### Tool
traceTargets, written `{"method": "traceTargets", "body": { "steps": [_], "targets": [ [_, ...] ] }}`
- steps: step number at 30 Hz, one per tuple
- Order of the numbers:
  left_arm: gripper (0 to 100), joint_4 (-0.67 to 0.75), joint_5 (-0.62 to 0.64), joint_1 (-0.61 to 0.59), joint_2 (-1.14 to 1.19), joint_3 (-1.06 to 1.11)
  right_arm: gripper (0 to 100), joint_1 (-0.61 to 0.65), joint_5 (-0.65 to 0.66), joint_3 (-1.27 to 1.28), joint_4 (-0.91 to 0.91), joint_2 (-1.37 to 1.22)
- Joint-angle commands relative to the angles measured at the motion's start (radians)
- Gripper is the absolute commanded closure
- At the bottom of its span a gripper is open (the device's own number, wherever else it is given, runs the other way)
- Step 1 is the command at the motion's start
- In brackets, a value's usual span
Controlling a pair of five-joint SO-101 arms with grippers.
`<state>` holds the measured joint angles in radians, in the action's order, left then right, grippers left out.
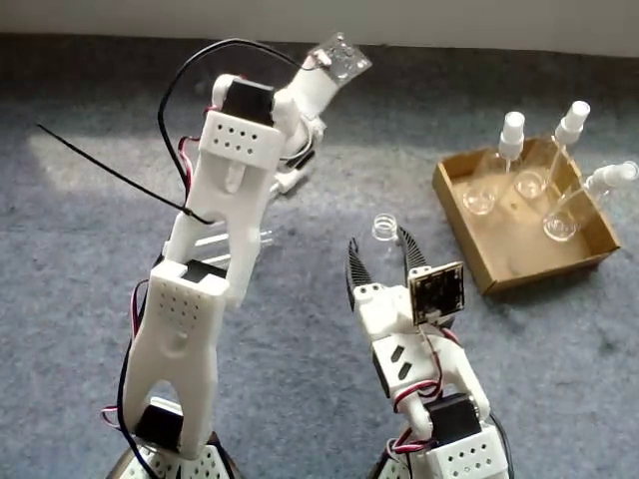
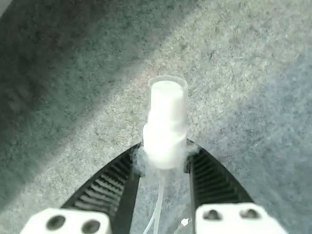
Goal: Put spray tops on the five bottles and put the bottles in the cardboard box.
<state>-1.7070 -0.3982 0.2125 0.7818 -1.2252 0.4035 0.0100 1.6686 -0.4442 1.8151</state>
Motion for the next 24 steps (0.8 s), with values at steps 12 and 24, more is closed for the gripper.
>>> {"method": "traceTargets", "body": {
  "steps": [12, 24],
  "targets": [
    [100, -0.046, 0.184, 0.031, -0.045, -0.437, 84.4, 0.130, -0.003, 0.148, -0.010, 0.016],
    [100, -0.058, 0.186, 0.150, -0.292, -0.220, 84.4, 0.131, -0.003, 0.148, 0.051, 0.018]
  ]
}}
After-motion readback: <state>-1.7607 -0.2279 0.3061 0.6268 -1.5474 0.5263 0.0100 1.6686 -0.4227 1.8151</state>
